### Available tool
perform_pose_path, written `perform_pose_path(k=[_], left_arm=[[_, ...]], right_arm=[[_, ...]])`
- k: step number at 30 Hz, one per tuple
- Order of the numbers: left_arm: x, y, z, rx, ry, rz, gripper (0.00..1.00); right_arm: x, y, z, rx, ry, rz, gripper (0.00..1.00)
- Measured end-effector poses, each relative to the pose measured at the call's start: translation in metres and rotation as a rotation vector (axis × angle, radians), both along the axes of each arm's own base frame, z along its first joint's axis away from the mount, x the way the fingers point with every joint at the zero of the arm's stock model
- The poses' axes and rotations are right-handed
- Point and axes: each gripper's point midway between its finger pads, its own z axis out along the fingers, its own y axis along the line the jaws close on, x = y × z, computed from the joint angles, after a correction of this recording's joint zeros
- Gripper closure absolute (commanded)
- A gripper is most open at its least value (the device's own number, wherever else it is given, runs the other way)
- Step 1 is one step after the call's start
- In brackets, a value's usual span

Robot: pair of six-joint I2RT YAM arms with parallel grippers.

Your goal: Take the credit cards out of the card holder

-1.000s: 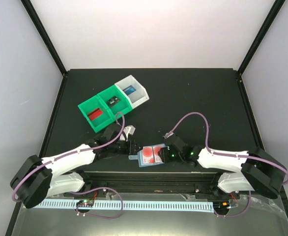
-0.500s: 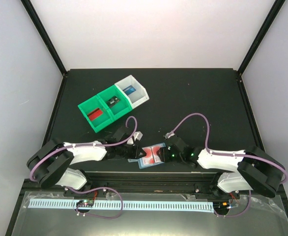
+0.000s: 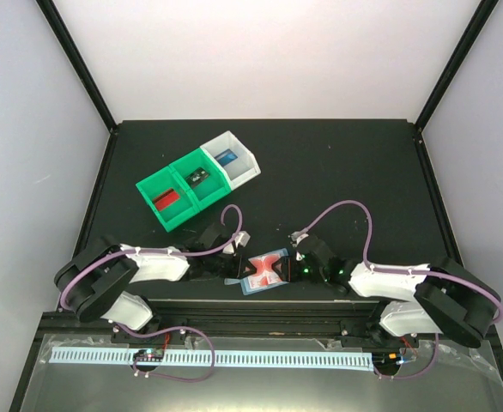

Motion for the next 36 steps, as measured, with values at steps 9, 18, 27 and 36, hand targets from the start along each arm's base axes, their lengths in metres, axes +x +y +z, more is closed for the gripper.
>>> perform_pose_path(k=[9, 18, 27, 36], left_arm=[[0.003, -0.002, -0.001, -0.008, -0.008, 0.000, 0.99], [0.003, -0.003, -0.002, -0.010, -0.010, -0.001, 0.98], [0.004, -0.005, -0.002, -0.014, -0.014, -0.002, 0.99], [0.004, -0.005, -0.002, -0.018, -0.014, -0.004, 0.98]], right_arm=[[-0.004, 0.008, 0.020, 0.073, -0.010, 0.029, 0.50], [-0.012, 0.017, 0.033, 0.137, 0.015, 0.071, 0.48], [-0.016, 0.032, 0.052, 0.228, 0.034, 0.115, 0.47], [-0.020, 0.048, 0.063, 0.317, 0.080, 0.146, 0.47]])
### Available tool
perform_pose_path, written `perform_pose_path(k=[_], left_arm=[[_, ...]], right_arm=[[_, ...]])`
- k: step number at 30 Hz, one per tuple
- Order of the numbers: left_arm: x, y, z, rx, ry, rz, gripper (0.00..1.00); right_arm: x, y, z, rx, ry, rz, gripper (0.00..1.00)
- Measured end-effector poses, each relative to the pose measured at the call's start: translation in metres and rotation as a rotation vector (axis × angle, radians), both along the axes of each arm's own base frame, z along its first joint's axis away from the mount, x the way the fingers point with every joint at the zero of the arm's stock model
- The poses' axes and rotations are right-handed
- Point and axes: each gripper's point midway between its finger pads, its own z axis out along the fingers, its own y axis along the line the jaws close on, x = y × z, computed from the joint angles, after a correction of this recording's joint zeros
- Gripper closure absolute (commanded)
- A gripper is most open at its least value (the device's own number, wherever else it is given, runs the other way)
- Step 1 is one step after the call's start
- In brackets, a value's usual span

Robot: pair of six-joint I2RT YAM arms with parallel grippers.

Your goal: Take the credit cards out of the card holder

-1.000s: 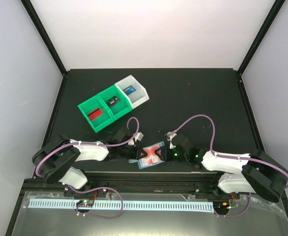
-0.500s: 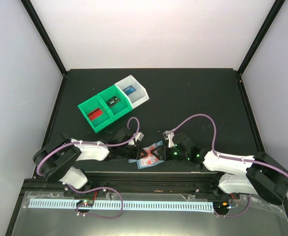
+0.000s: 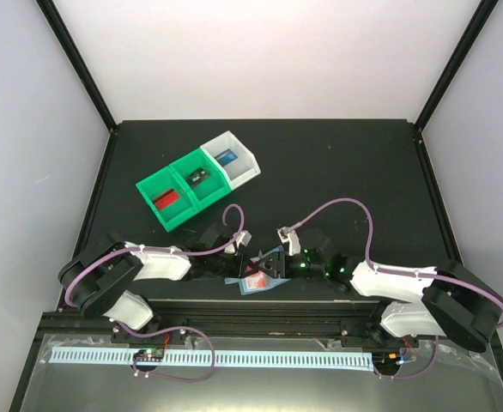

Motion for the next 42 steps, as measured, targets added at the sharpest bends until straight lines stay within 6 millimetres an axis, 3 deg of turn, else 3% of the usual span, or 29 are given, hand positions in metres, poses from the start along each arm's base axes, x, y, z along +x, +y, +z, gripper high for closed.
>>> perform_pose_path(k=[9, 15, 19, 22, 28, 39, 42], left_arm=[[0.000, 0.002, 0.005, -0.007, -0.005, 0.022, 0.98], [0.005, 0.016, 0.029, -0.005, -0.063, 0.095, 0.88], [0.010, 0.029, 0.052, -0.002, -0.132, 0.154, 0.79], [0.010, 0.038, 0.056, 0.020, -0.151, 0.183, 0.75], [0.008, 0.044, 0.044, 0.070, -0.126, 0.188, 0.77], [0.001, 0.043, -0.001, 0.163, -0.035, 0.142, 0.88], [0.002, 0.041, -0.004, 0.159, -0.039, 0.137, 0.92]], right_arm=[[-0.009, 0.011, -0.009, 0.018, 0.066, 0.038, 0.48], [-0.014, 0.018, -0.018, -0.009, 0.083, 0.060, 0.58], [-0.007, 0.012, -0.022, -0.071, 0.047, 0.035, 0.65], [-0.002, 0.005, -0.025, -0.125, 0.011, 0.011, 0.70], [0.004, -0.004, -0.034, -0.207, -0.025, -0.004, 0.74], [0.005, -0.002, -0.067, -0.287, 0.018, 0.013, 0.73], [0.007, -0.001, -0.068, -0.282, 0.017, 0.013, 0.72]])
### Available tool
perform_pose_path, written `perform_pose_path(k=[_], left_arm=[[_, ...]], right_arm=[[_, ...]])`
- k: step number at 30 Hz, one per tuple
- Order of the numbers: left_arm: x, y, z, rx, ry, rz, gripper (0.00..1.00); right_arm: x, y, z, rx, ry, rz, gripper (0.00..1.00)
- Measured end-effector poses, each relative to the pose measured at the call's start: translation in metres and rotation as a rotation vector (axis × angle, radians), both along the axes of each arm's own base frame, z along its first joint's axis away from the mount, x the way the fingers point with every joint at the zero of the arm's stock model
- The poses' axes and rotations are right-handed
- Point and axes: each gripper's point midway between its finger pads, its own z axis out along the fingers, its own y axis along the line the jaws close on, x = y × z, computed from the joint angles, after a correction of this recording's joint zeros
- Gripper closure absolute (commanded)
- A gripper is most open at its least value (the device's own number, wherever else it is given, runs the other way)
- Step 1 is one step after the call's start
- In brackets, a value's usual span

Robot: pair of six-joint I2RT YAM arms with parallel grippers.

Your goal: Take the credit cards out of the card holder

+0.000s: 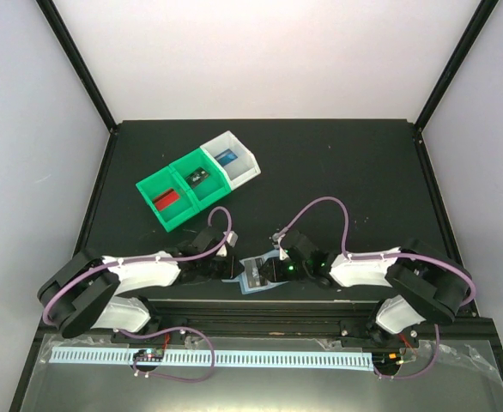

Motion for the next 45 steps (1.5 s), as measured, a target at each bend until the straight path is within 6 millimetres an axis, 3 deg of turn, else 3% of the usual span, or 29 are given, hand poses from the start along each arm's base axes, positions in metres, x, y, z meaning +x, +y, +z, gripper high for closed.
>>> perform_pose_path(k=[4, 17, 41, 45], left_arm=[[0.002, -0.001, -0.001, -0.001, -0.005, -0.003, 0.94], [0.005, 0.000, -0.003, 0.007, -0.031, -0.003, 0.96], [0.010, 0.001, -0.002, 0.015, -0.065, 0.002, 0.97], [0.010, 0.001, -0.002, 0.016, -0.066, 0.002, 0.95]], right_arm=[[0.002, 0.001, -0.001, 0.008, -0.005, -0.003, 0.73], [0.007, -0.007, -0.006, 0.047, -0.019, -0.038, 0.99], [-0.002, -0.030, 0.001, 0.120, -0.019, -0.100, 0.99], [-0.001, -0.029, 0.005, 0.131, -0.022, -0.104, 0.83]])
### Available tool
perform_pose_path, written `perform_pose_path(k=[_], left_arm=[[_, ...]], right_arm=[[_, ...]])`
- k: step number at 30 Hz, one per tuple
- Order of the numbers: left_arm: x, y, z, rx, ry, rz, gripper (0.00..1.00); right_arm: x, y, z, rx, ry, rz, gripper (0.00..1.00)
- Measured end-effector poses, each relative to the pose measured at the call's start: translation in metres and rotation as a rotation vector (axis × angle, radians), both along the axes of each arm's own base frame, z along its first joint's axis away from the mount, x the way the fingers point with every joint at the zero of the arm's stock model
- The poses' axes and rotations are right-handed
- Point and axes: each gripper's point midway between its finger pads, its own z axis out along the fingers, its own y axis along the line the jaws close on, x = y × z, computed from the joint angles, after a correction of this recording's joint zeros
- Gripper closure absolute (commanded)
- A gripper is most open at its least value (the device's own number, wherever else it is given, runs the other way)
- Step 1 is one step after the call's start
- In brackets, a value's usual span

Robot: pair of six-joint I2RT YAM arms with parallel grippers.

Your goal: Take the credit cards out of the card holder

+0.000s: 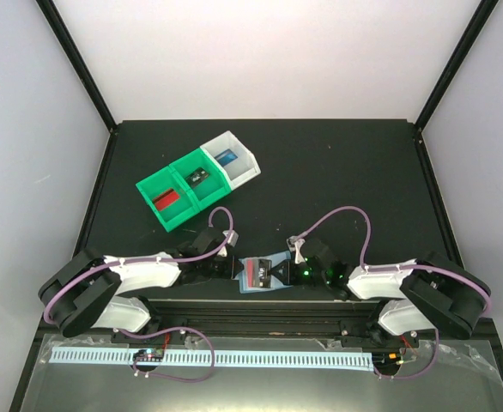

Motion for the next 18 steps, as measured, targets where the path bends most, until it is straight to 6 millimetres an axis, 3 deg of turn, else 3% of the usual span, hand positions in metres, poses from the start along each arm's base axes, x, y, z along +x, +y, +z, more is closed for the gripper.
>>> perform_pose_path(k=[4, 8, 13, 18], left_arm=[[0.000, 0.000, 0.005, -0.008, -0.007, 0.000, 0.88], [0.001, -0.004, 0.022, -0.055, -0.038, 0.000, 0.84], [0.001, -0.011, 0.046, -0.131, -0.077, -0.021, 0.85], [-0.002, -0.018, 0.046, -0.170, -0.060, -0.038, 0.88]], right_arm=[[0.000, 0.002, 0.000, 0.005, 0.009, 0.004, 0.73], [-0.001, 0.004, -0.003, 0.011, 0.026, 0.006, 0.69], [0.000, 0.006, -0.003, 0.017, 0.028, 0.002, 0.66], [0.003, 0.009, -0.005, 0.023, 0.030, -0.004, 0.65]])
